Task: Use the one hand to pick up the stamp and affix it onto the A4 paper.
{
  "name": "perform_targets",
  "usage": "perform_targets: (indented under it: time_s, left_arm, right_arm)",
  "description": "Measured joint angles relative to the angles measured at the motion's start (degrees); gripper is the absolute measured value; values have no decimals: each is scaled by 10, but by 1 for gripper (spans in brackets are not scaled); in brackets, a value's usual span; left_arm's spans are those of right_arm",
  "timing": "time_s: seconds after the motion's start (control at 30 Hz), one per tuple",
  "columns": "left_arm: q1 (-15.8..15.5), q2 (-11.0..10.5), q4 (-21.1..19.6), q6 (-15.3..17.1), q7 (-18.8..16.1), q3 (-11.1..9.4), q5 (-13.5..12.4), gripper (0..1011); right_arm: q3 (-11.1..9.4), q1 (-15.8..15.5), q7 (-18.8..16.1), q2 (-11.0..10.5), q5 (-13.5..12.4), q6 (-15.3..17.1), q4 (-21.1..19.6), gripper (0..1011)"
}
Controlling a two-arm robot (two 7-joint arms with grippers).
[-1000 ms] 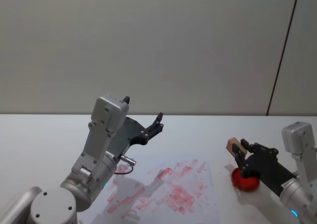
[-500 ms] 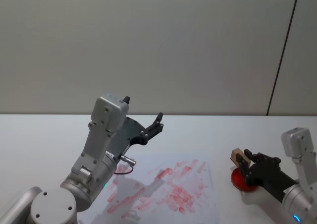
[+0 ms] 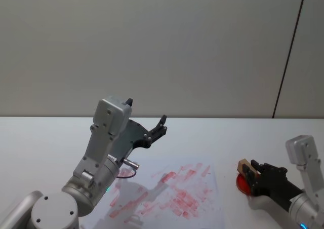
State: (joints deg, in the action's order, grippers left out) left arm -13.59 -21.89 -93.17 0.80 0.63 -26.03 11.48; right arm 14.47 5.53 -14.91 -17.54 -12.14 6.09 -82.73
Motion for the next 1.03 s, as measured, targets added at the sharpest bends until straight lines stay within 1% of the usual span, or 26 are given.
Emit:
perform_targets:
  time_s: [0.07,0.17,0.2,0.23,0.3,0.4,0.53,0.63,0.7,0.73,0.8,0.83,0.87,0.9,0.97,1.03]
  left_arm:
    - [0,0,0,0,0,0,0,1003]
    - [0,0,0,0,0,0,0,1003]
    - [0,0,0,0,0,0,0,1003]
    - [0,0,0,0,0,0,0,1003]
    - [0,0,0,0,0,0,0,1002]
    - [0,0,0,0,0,0,0,1002]
    - [0,0,0,0,0,0,0,1002]
    - [0,0,0,0,0,0,0,1002]
    - [0,0,0,0,0,0,0,1002]
    - [0,0,0,0,0,0,0,1002]
    - [0,0,0,0,0,0,0,1002]
    - [0,0,0,0,0,0,0,1002]
    - [0,0,0,0,0,0,0,1002]
    - [0,0,0,0,0,0,0,1003]
    - [0,0,0,0,0,0,0,1002]
    - [0,0,0,0,0,0,0,1003]
  right_arm:
    - [0,0,0,0,1,1,1,221]
    - [0,0,0,0,2,3,2,289]
    - [0,-1,0,0,2,3,2,334]
    - [0,-1,0,0,2,3,2,352]
    - [0,-1,0,0,2,4,2,451]
    - [0,-1,1,0,2,4,2,514]
    - [0,-2,3,0,-1,2,-2,651]
    - [-1,-3,5,0,-4,-5,-8,732]
    - [-1,-4,7,0,-6,-10,-15,805]
    - [-1,-4,8,0,-7,-12,-17,817]
    - [-2,-5,10,1,-9,-18,-25,893]
    - [-2,-5,11,1,-9,-20,-29,910]
    - [-2,-5,13,1,-11,-23,-35,956]
    - [-2,-5,13,1,-11,-23,-35,956]
    - [-2,-6,17,2,-13,-30,-47,1001]
    - [-2,-7,19,3,-15,-33,-54,1001]
